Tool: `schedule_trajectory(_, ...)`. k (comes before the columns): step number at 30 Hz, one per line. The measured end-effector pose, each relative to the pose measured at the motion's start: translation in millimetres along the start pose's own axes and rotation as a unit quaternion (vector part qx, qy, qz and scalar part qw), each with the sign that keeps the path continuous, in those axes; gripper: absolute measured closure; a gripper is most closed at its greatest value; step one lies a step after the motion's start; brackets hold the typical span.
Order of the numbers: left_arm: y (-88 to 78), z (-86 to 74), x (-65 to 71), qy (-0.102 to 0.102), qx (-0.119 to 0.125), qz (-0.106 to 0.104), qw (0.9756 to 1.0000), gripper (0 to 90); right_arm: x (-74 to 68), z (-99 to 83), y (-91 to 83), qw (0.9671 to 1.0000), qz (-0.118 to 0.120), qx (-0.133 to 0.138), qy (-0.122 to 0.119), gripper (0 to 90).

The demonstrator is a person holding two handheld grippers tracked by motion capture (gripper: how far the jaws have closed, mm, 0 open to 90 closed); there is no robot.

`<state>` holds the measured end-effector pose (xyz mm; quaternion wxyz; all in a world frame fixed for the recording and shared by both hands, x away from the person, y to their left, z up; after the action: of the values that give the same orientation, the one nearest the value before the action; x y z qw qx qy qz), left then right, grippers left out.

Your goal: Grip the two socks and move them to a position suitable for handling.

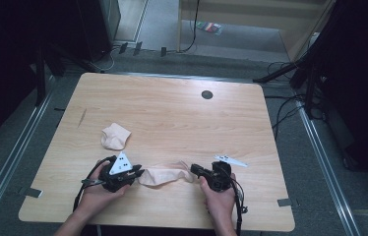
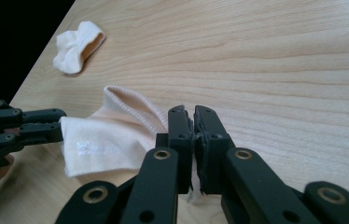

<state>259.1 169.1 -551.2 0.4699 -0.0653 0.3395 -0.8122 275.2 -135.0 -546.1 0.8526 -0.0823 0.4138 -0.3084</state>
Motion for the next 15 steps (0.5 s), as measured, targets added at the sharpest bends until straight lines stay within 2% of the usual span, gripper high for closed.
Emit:
schedule_trajectory(3, -0.3, -2.2, -9.1, -0.027, 0.002, 0.022, 0.9994, 73.9, 3.6, 0.8, -2.1, 0.9999, -0.001, 0.009, 0.007, 78.3)
schedule_trajectory(4, -1.9, -2.5, -12.3, -0.039, 0.006, 0.032, 0.9987, 71.3, 5.4, 1.4, -3.5, 0.9998, -0.006, 0.015, 0.008, 72.9)
schedule_trajectory(5, -3.1, -2.1, -13.7, -0.047, 0.008, 0.033, 0.9983, 71.4, 7.6, 2.3, -5.2, 0.9996, -0.015, 0.022, 0.01, 71.2)
schedule_trajectory(6, -4.8, -1.1, -14.6, -0.062, 0.016, 0.028, 0.9976, 71.2, 8.9, 2.7, -6.1, 0.9995, -0.013, 0.025, 0.01, 69.9)
schedule_trajectory(7, -5.7, -0.4, -14.2, -0.068, 0.021, 0.025, 0.9972, 70.3, 9.6, 3.4, -7.5, 0.9994, -0.012, 0.029, 0.012, 67.9)
schedule_trajectory(10, -6.2, 1.8, -8.3, -0.066, 0.033, 0.013, 0.9972, 68.7, 7.5, 4.4, -8.2, 0.9992, -0.022, 0.033, -0.01, 65.2)
schedule_trajectory(13, -4.3, 1.6, -3.0, -0.058, 0.033, 0.009, 0.9977, 66.8, 1.6, 4.2, -5.8, 0.9987, -0.021, 0.029, -0.035, 63.7)
schedule_trajectory(15, -2.9, 1.0, -0.7, -0.06, 0.032, 0.003, 0.9977, 66.4, 0.6, 3.9, -5.3, 0.9987, -0.021, 0.029, -0.038, 63.4)
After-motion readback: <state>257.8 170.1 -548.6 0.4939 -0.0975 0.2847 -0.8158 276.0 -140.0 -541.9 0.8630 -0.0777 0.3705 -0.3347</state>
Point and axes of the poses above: each handheld gripper's, and its own axes: y roughly forward along the jaws, z roughly out of its top, x roughly to its right, the point moved 2 cm from there along y, roughly forward along the jaws, and after that the axes turned 15 degrees about z, right-handed, at the moved point
